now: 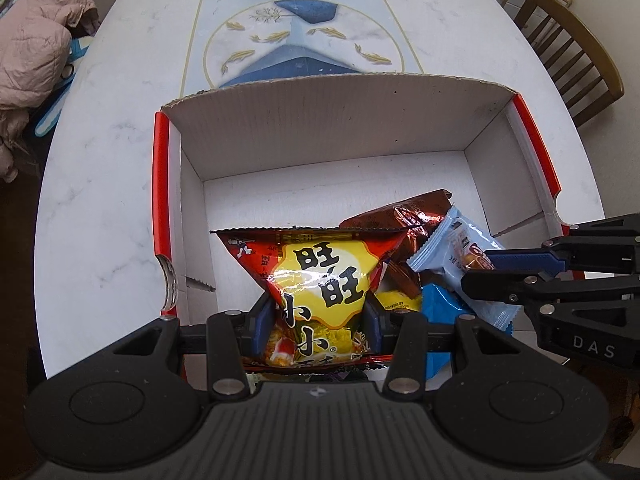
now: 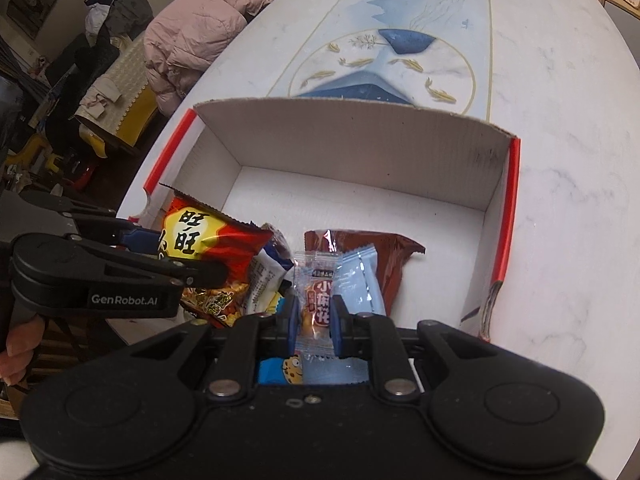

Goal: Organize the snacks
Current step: 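Carry the orange chip bag and small wrapped candy into the white box, then open both tools to release the snacks and lift out of the box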

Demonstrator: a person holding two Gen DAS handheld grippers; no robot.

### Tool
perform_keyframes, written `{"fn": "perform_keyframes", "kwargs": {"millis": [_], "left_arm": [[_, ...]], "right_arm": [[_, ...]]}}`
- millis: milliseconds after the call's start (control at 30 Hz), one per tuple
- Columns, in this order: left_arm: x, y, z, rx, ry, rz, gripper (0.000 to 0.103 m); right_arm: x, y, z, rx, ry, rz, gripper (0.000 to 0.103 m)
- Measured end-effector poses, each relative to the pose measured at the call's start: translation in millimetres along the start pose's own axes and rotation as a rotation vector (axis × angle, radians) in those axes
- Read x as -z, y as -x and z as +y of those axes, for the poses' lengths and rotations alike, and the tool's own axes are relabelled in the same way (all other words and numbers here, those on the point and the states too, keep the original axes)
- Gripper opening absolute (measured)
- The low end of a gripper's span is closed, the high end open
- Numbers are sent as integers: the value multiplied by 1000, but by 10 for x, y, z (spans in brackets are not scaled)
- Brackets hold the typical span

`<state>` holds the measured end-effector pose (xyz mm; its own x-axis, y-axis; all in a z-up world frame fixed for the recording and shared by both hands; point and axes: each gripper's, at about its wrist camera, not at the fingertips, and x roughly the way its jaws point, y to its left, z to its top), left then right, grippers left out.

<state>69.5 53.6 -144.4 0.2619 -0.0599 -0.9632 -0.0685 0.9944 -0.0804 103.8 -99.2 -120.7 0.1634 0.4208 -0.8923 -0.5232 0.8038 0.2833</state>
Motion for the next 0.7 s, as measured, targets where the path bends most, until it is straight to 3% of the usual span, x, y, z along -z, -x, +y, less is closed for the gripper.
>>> {"fn": "perform_keyframes", "kwargs": {"millis": [467, 700], "left_arm": [[92, 26, -35, -6, -20, -42, 46], [155, 98, -36, 4, -23, -75, 51]], "right_arm": [[85, 1, -2, 14, -31, -17, 16], [141, 43, -14, -3, -64, -32, 22]]}}
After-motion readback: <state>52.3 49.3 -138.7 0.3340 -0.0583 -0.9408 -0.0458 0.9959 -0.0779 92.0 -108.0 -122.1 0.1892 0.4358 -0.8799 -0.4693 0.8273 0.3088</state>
